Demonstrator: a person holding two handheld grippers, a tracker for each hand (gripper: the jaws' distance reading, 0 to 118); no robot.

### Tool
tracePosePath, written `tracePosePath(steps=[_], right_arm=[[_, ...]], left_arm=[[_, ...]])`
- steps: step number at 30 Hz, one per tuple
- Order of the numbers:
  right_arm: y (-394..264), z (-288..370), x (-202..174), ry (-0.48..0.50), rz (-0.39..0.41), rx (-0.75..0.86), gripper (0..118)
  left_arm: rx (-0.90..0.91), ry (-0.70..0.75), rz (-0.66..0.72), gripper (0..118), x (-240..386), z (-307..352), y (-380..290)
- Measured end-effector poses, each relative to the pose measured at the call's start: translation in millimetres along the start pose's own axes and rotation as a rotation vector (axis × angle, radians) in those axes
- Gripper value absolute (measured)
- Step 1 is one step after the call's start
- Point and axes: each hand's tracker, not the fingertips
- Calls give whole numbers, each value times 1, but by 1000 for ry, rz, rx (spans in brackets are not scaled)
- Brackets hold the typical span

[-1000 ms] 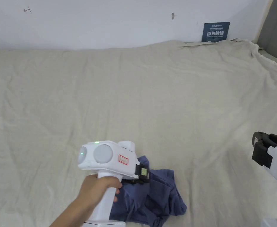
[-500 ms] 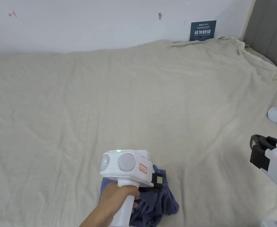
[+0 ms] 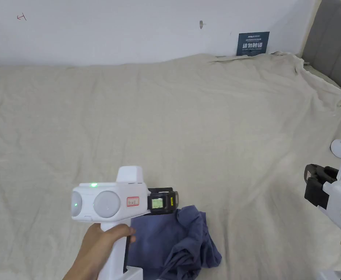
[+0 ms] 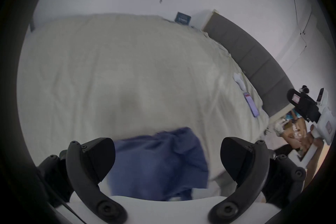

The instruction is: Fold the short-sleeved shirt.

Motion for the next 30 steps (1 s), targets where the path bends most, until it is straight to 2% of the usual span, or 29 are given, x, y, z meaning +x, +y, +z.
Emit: tracePosePath(steps=[1,2,3,4,5,6,9,12,17,26,29,30], right_arm=[[0,0,-1,2,1,1,0],[0,0,-3,5,4,0,0],[1,0,-4,6,7,0,0],[1,0,-5,6,8,-1,0],[0,-1,-5,8,10,-2,0],[0,-1,-5,9,9,-3,0],[-1,-2,-5,21,-4,-9,0],[-3,-2,-5,17,-2,-14,0],[-9,-3,2,11,-12,-28,0],[-15,-3,20,-18,-26,-48,0],[-17,-3,24,-23,-33,-49,0],[-17,-3,25,-25,-34,-51,0]], left_arm=[[38,34,-15,99,-4,3,-4],[69,60,-32,79,-8,6,-9],[88,53,-42,53,-12,7,-15],[85,50,-48,20,-16,6,-19],[78,48,-35,8,-19,3,-23],[87,49,-24,2,-22,0,-30],[80,45,-5,0,-24,-10,-48],[76,84,-61,0,-13,-21,-69],[51,37,-52,0,14,-48,-97],[131,111,-170,0,66,-72,-118],[112,28,-165,0,78,-80,-121],[109,43,-176,0,84,-84,-124]])
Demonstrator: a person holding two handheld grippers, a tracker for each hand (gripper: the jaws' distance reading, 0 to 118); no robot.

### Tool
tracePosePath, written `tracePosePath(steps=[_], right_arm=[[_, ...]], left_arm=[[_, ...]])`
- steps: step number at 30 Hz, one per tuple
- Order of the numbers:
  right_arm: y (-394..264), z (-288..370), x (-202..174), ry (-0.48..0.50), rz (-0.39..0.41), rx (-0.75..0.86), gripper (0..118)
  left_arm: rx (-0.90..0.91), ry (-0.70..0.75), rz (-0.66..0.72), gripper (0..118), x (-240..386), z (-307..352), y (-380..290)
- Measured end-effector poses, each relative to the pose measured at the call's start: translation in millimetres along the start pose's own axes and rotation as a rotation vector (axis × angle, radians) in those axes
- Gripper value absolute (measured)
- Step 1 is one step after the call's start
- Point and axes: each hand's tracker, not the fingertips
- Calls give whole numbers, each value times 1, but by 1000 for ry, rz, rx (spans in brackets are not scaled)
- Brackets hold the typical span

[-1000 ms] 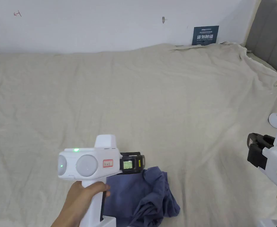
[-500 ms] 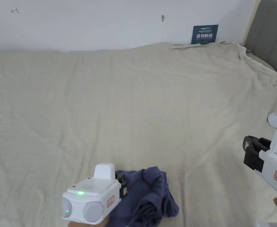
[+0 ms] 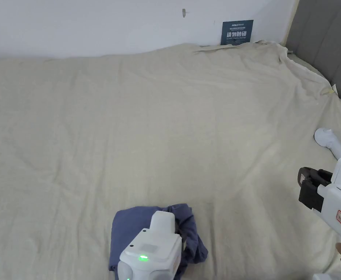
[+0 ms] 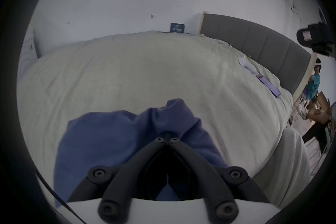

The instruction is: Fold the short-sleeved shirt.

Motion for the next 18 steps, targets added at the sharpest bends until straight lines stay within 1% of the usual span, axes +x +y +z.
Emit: tracePosePath(steps=[2,5,13,16,18], right_arm=[[0,0,2,-6,-1,-2,0],[-1,2,5,-13,-4,-3,0],[0,5,6,-23,-9,1,0],[3,8,1,-17,-1,10,0],[6,9,-3,-9,5,20,0]], left_arm=[[2,29,-81,0,15,-6,-6],[18,16,-95,0,28,-4,-6],[8,-42,-108,0,34,-7,0],[50,-80,-67,0,29,7,12],[94,-86,-63,0,24,21,25]])
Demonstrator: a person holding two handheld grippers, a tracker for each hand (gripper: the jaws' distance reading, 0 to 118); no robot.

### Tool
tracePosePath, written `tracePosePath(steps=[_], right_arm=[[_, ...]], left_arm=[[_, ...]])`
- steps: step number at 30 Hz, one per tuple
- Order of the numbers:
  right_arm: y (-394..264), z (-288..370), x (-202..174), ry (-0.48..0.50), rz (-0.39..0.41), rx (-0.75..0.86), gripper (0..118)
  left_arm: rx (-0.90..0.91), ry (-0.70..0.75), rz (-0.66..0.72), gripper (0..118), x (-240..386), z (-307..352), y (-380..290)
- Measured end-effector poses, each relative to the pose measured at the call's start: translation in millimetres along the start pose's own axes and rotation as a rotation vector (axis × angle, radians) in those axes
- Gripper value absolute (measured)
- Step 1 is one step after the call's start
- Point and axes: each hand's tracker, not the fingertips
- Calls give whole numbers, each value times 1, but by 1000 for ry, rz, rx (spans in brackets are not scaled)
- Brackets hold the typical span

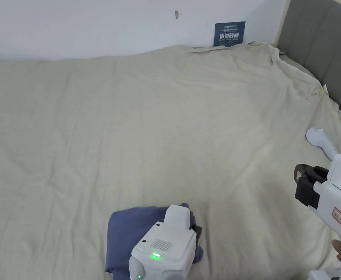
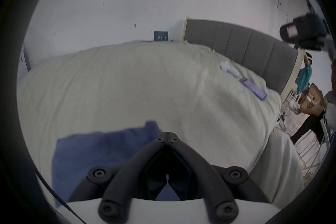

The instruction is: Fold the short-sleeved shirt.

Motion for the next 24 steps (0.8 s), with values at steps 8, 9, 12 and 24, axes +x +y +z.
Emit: tracePosePath(steps=[8,9,12,24], right_arm=[[16,9,-29,25,29,83,0],[17,10,-33,26,34,96,0],[23,12,-44,30,48,130,0],[29,12,-83,1,122,328,0]], left_arm=[[195,36,-50,0,-36,59,66],[212,45,-49,0,-41,65,72],[276,97,-62,0,-59,84,90],[492,340,-26,0,-134,143,111]])
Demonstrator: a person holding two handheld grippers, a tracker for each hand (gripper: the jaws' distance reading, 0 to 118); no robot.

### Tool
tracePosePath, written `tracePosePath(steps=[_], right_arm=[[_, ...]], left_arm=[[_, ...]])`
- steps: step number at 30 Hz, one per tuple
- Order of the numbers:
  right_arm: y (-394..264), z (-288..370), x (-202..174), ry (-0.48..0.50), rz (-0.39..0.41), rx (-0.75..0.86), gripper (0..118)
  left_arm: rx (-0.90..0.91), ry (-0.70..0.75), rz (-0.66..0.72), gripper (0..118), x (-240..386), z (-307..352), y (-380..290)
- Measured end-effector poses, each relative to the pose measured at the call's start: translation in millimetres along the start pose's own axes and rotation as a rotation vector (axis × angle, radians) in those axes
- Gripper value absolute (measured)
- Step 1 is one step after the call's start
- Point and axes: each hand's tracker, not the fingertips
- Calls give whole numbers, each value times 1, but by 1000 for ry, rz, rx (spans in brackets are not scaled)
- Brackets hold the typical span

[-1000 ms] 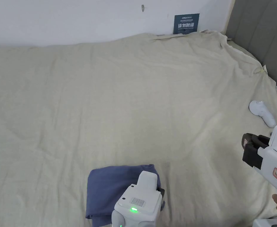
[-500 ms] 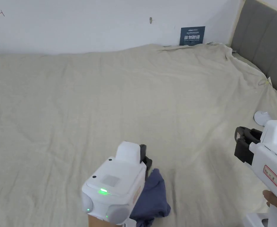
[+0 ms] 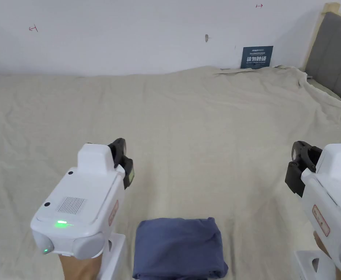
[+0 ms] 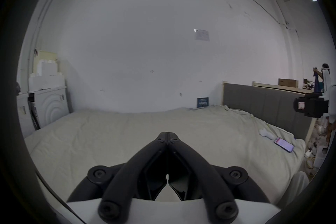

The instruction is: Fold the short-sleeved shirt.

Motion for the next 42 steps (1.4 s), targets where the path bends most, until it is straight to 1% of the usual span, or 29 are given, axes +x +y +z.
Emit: tracePosePath(steps=[3,6,7,12,17,20,25,28,32,35,38,42], right_arm=[[0,0,-8,-10,24,27,0],[2,4,-19,-9,26,40,0],[2,4,-21,-8,24,44,0],[1,3,-25,6,17,42,0],[-4,1,-39,20,6,31,0],[-21,-4,-53,63,-19,-9,0],[-68,-15,-87,146,-19,-116,0],[-97,-22,-105,168,-16,-170,0],[-127,-30,-123,181,-15,-237,0],[-153,-41,-127,176,0,-278,0],[-170,-47,-131,174,-15,-332,0],[-184,-52,-139,157,9,-376,0]], left_arm=[[23,51,-11,0,-16,7,-3],[31,99,3,0,-30,13,-7],[36,135,3,0,-33,15,-8],[19,161,27,0,-46,18,-13],[-2,172,36,0,-51,19,-18],[-31,169,52,0,-53,19,-23],[-88,162,81,0,-58,18,-38],[-122,156,104,0,-62,19,-48],[-160,158,113,0,-66,20,-62],[-191,149,123,0,-67,21,-71],[-225,133,124,0,-67,21,-80],[-283,94,147,0,-62,20,-93]])
